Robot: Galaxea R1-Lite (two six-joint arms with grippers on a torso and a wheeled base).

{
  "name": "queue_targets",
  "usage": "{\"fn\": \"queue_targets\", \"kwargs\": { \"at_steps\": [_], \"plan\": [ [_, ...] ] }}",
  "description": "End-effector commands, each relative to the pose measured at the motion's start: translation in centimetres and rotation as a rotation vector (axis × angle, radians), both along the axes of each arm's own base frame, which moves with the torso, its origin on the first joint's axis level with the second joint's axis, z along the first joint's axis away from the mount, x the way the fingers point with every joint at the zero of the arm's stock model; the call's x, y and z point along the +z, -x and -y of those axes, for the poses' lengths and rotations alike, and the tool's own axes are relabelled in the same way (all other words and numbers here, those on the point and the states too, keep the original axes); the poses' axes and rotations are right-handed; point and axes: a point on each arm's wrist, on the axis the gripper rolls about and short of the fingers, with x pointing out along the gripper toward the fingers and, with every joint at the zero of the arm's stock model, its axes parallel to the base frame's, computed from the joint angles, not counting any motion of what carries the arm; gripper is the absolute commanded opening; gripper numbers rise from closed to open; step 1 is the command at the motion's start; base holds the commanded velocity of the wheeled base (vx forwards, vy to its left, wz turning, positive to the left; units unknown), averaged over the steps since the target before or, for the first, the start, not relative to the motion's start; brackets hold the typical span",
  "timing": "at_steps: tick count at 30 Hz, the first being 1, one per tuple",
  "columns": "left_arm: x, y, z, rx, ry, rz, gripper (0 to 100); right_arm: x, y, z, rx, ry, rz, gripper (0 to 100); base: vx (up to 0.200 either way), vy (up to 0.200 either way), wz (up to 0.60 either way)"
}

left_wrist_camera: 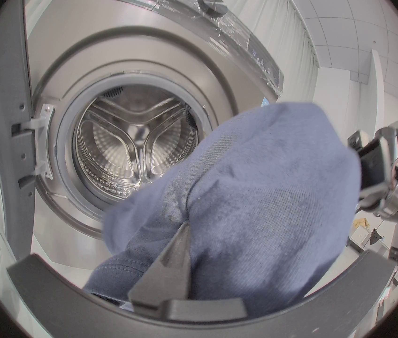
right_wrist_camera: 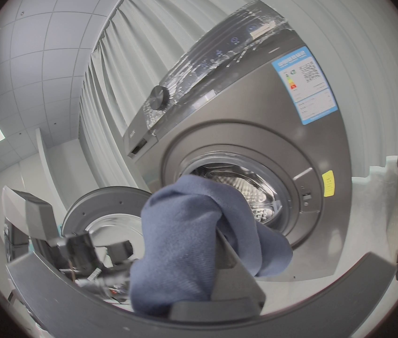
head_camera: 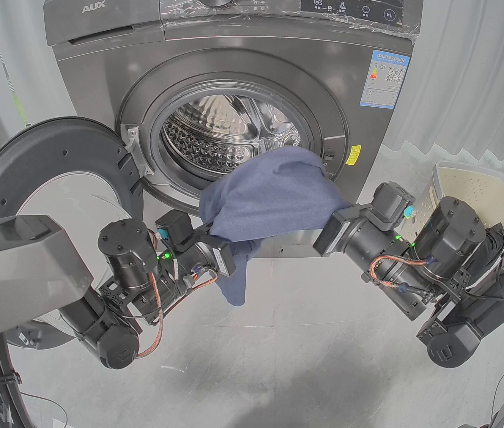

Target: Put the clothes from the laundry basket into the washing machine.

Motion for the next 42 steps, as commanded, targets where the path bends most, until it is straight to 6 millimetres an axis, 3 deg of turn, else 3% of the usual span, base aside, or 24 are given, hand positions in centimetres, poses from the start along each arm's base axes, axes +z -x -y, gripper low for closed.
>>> {"fn": "queue_targets", "kwargs": {
  "at_steps": [1, 12, 13, 17, 22, 24, 25, 29, 35, 42],
  "plan": [
    [3.0, 2.2, -0.4, -0.025, 0.039, 0.056, 0, -1.5, -0.6, 1.0, -0.027, 0.032, -0.045, 0, 0.000, 0.000, 0.00],
    [4.9, 3.6, -1.0, -0.026, 0.069, 0.093, 0, -3.3, 1.0, -1.6, 0.063, 0.070, -0.085, 0, 0.000, 0.000, 0.00],
    [5.1, 3.8, -1.1, -0.028, 0.073, 0.096, 0, -3.3, 1.3, -1.7, 0.074, 0.073, -0.088, 100, 0.000, 0.000, 0.00],
    [5.2, 3.8, -1.2, -0.027, 0.075, 0.100, 0, -3.7, 2.3, -1.4, 0.087, 0.094, -0.106, 100, 0.000, 0.000, 0.00],
    [5.3, 4.3, -1.9, -0.020, 0.071, 0.096, 0, -4.7, 5.1, 0.8, 0.134, 0.176, -0.158, 100, 0.000, 0.000, 0.00],
    [5.3, 4.3, -1.9, -0.020, 0.071, 0.096, 0, -4.7, 5.1, 0.8, 0.134, 0.176, -0.158, 100, 0.000, 0.000, 0.00],
    [5.1, 5.9, -2.9, -0.026, 0.048, 0.075, 0, -5.5, 6.2, 1.9, 0.197, 0.242, -0.168, 100, 0.000, 0.000, 0.00],
    [4.4, 8.2, -4.3, -0.057, 0.016, 0.033, 0, -6.8, 7.5, 3.1, 0.252, 0.323, -0.199, 100, 0.000, 0.000, 0.00],
    [4.1, 8.0, -4.7, -0.058, -0.005, 0.031, 0, -6.6, 7.5, 4.0, 0.227, 0.331, -0.189, 100, 0.000, 0.000, 0.00],
    [3.4, 8.2, -5.5, -0.033, -0.042, 0.017, 0, -6.2, 5.0, 5.4, 0.121, 0.307, -0.185, 100, 0.000, 0.000, 0.00]
  ]
}}
